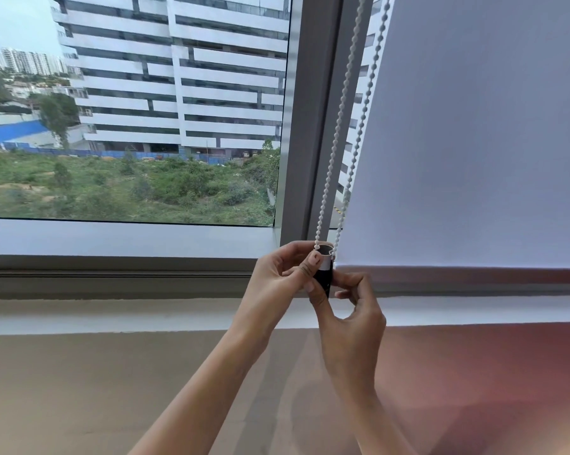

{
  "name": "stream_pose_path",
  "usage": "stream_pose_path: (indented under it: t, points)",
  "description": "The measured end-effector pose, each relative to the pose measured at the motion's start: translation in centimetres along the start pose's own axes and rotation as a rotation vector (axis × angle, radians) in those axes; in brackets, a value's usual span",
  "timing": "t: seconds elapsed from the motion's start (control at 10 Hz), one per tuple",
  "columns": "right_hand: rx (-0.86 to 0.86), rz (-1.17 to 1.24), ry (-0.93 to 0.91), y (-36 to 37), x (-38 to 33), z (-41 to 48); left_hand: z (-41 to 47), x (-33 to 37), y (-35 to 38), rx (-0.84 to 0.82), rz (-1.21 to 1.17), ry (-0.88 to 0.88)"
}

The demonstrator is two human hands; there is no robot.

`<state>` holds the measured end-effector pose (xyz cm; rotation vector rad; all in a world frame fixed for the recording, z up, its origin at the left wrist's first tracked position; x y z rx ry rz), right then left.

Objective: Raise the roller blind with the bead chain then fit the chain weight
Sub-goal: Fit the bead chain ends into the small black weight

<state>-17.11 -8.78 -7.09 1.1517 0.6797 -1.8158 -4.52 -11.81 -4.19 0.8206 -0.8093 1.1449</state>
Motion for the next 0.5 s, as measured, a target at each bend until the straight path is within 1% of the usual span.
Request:
stream_pose_path:
  t: [0.1,0.2,0.3,0.4,0.5]
  points:
    - [-0.030,-0.024,-0.004,0.1,0.1,-0.1,-0.2,-0.4,-0.3,0.044,0.001,0.001]
    - [-0.034,-0.040,-0.049,-0.3,0.4,-0.4,-0.8,-1.3,-0.6,0.103,0.010,0.002]
    - [-0.002,-0.079,-0.092,-0.8,0.6,-0.4,-1.3,-2.2,-1.3,0.164,0.042,-0.019]
    - [-0.003,-0.159,-0.187,-1.3,0.2,0.2,-2.4,-3.4,-2.0,0.249,0.127,-0.083]
    - [-0.019,-0.208,-0.239,-1.5,-0.2,1.2,-3.0,-3.9,-2.2,0.302,0.175,-0.095]
Point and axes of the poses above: each hand's wrist, its own z-axis towards the middle knuckle, its own y-axis out of the palm, x = y × z, the point moved 8 cm from there along z, towards the middle knuckle, and after that the axes turned 9 degrees about y, right-handed, at the moved point
